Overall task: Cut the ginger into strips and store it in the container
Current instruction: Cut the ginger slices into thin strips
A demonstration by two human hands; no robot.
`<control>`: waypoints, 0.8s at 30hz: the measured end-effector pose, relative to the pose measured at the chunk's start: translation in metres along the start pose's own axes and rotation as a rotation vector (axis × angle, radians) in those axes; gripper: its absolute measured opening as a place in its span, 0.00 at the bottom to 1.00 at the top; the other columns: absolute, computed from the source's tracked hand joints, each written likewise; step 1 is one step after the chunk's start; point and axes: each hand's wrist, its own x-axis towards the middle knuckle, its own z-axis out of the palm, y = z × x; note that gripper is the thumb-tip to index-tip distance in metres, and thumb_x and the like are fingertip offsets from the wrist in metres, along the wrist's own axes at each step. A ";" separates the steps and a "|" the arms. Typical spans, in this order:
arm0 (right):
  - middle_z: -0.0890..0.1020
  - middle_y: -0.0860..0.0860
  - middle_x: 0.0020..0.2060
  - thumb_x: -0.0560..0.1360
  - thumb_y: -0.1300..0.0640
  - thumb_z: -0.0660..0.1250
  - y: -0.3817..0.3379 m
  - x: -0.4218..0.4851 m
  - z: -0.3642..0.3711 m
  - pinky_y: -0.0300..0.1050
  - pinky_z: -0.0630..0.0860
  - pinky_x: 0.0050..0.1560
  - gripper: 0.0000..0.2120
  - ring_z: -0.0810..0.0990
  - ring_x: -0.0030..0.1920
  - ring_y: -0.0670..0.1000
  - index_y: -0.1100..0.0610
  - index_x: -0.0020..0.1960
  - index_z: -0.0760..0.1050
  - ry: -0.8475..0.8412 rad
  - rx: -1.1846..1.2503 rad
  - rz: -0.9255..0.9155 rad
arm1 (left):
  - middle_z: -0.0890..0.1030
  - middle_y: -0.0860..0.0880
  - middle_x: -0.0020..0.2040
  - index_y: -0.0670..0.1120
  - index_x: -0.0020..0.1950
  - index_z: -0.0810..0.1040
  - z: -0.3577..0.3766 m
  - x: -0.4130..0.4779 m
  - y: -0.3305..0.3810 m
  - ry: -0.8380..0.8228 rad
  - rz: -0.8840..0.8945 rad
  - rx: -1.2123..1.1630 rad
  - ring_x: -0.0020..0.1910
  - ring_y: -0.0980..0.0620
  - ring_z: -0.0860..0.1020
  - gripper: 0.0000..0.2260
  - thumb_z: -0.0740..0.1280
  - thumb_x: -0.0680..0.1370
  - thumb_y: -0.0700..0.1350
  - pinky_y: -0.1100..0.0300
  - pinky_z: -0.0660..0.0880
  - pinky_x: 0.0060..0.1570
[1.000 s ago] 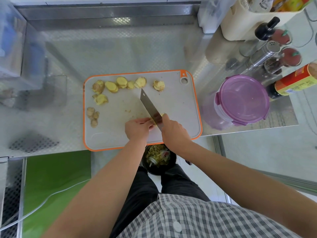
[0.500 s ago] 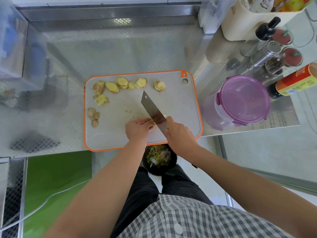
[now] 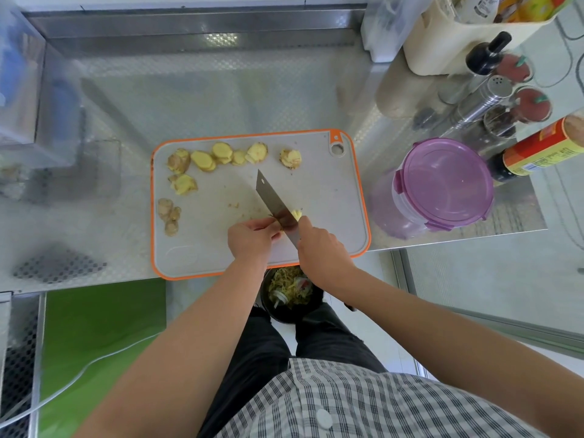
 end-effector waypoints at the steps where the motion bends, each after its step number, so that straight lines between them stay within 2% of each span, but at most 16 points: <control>1: 0.68 0.50 0.33 0.77 0.67 0.53 -0.001 0.002 0.003 0.48 0.66 0.35 0.16 0.69 0.33 0.53 0.59 0.64 0.60 0.000 -0.006 0.000 | 0.82 0.42 0.39 0.35 0.44 0.82 0.000 0.001 -0.001 -0.001 0.002 0.010 0.36 0.48 0.82 0.05 0.72 0.71 0.28 0.58 0.81 0.41; 6: 0.77 0.56 0.46 0.80 0.63 0.55 -0.001 0.004 0.017 0.49 0.66 0.37 0.14 0.77 0.42 0.60 0.59 0.64 0.60 0.042 -0.020 0.018 | 0.83 0.42 0.40 0.40 0.39 0.82 -0.001 0.003 -0.003 -0.004 -0.001 0.044 0.38 0.46 0.83 0.07 0.73 0.70 0.30 0.55 0.81 0.44; 9: 0.73 0.55 0.40 0.81 0.60 0.53 0.004 0.003 0.013 0.48 0.65 0.38 0.11 0.72 0.38 0.59 0.60 0.63 0.61 0.037 0.053 -0.005 | 0.83 0.44 0.37 0.41 0.38 0.82 -0.001 0.004 -0.003 0.000 -0.001 0.029 0.34 0.49 0.82 0.07 0.74 0.70 0.30 0.55 0.81 0.44; 12: 0.70 0.54 0.37 0.81 0.59 0.52 0.008 0.000 0.006 0.48 0.65 0.37 0.06 0.68 0.36 0.57 0.60 0.56 0.62 0.063 0.096 -0.028 | 0.82 0.44 0.35 0.37 0.40 0.81 -0.001 0.003 -0.003 0.005 -0.006 -0.004 0.31 0.52 0.82 0.05 0.74 0.69 0.30 0.58 0.82 0.41; 13: 0.70 0.53 0.36 0.81 0.60 0.53 0.009 -0.002 0.005 0.48 0.65 0.37 0.03 0.68 0.35 0.58 0.59 0.53 0.60 0.075 0.105 -0.029 | 0.82 0.43 0.35 0.37 0.40 0.81 -0.002 0.002 -0.003 0.009 -0.007 -0.013 0.31 0.51 0.82 0.05 0.74 0.69 0.29 0.59 0.82 0.39; 15: 0.67 0.51 0.32 0.80 0.60 0.53 0.011 -0.006 0.002 0.48 0.64 0.36 0.04 0.67 0.34 0.58 0.56 0.49 0.57 0.074 0.112 -0.039 | 0.82 0.42 0.36 0.37 0.39 0.81 -0.002 0.002 -0.002 0.007 -0.003 -0.024 0.33 0.49 0.82 0.06 0.74 0.69 0.29 0.60 0.81 0.38; 18: 0.66 0.51 0.31 0.80 0.61 0.53 0.013 -0.011 -0.001 0.48 0.63 0.35 0.04 0.67 0.34 0.58 0.56 0.50 0.57 0.044 0.105 -0.053 | 0.81 0.43 0.36 0.38 0.38 0.81 -0.002 0.001 -0.002 0.005 -0.001 -0.031 0.32 0.50 0.81 0.06 0.74 0.69 0.29 0.62 0.81 0.36; 20: 0.68 0.52 0.34 0.80 0.61 0.53 0.013 -0.012 -0.002 0.48 0.63 0.35 0.04 0.67 0.35 0.58 0.56 0.50 0.57 0.039 0.112 -0.059 | 0.81 0.43 0.36 0.37 0.40 0.81 -0.002 0.000 -0.001 0.004 -0.002 -0.033 0.32 0.50 0.81 0.05 0.73 0.70 0.29 0.63 0.80 0.36; 24: 0.66 0.51 0.33 0.80 0.61 0.53 0.013 -0.012 -0.005 0.47 0.63 0.36 0.03 0.67 0.35 0.57 0.57 0.53 0.60 0.017 0.087 -0.054 | 0.81 0.43 0.36 0.34 0.44 0.81 -0.002 0.000 -0.001 -0.004 -0.002 -0.041 0.32 0.50 0.81 0.05 0.73 0.70 0.29 0.64 0.80 0.35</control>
